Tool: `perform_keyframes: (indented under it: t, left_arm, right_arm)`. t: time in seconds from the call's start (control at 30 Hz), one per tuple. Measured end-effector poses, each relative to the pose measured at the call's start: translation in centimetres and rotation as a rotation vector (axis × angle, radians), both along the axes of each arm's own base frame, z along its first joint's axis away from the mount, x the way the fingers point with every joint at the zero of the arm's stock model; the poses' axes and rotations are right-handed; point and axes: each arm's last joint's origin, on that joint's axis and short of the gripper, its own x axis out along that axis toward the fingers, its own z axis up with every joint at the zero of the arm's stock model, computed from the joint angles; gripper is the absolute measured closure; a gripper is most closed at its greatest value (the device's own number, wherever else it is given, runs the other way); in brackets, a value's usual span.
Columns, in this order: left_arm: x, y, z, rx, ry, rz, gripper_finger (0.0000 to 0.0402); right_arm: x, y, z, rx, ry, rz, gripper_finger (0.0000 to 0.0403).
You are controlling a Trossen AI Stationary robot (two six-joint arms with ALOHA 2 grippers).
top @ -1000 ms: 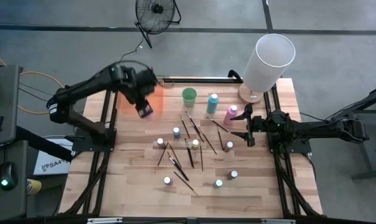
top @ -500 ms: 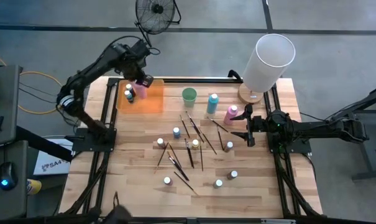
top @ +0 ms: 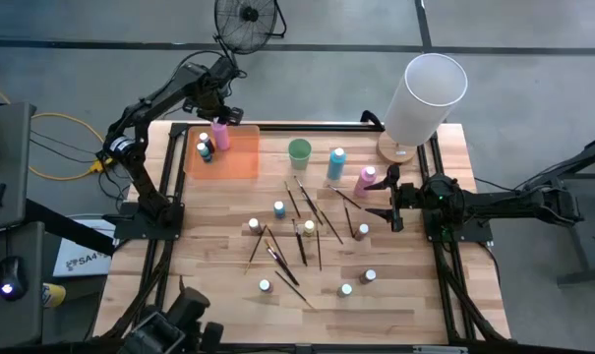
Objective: Pick & Place Paint Supplies
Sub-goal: Put the pink paint bottle into the orange bin
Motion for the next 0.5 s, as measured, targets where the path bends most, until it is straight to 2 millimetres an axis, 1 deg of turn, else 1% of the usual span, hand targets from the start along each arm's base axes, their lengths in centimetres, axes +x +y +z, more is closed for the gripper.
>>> perform_keyframes:
  t: [0.23,0.5]
  left_arm:
    - [-1.4,0.9,0.0,0.003,-0.012,0.067,0.0285]
    - [-1.5,0.8,0.0,-0.003,-0.006,0.094,0.0285]
  right_arm:
    - [0.0,0.0,0.0,0.0,0.0,0.0,0.0117]
    - [0.0,0.0,0.0,0.0,0.0,0.0,0.0117]
